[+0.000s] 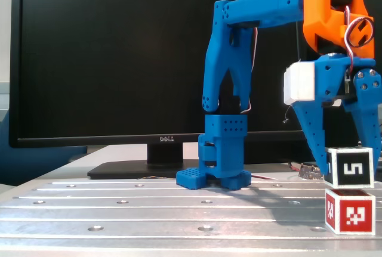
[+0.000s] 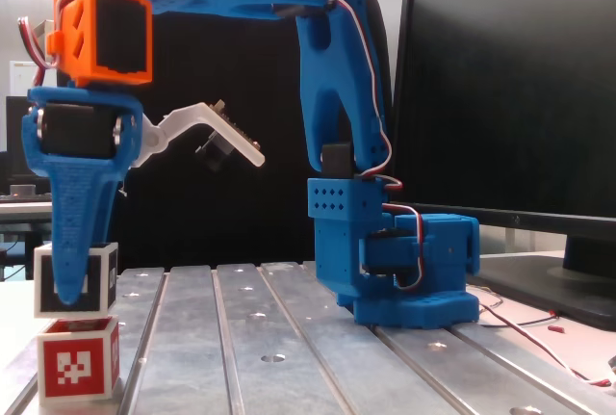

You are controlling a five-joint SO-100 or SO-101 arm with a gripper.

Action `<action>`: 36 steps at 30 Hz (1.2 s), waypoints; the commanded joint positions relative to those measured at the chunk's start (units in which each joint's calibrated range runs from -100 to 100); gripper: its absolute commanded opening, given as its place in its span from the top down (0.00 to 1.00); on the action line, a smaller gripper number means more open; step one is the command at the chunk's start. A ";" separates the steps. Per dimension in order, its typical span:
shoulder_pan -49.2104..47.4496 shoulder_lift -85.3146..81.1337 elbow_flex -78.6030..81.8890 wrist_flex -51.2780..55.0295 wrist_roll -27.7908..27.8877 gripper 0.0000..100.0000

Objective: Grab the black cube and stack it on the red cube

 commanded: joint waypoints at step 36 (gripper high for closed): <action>-0.38 1.76 -1.32 -0.17 -0.16 0.83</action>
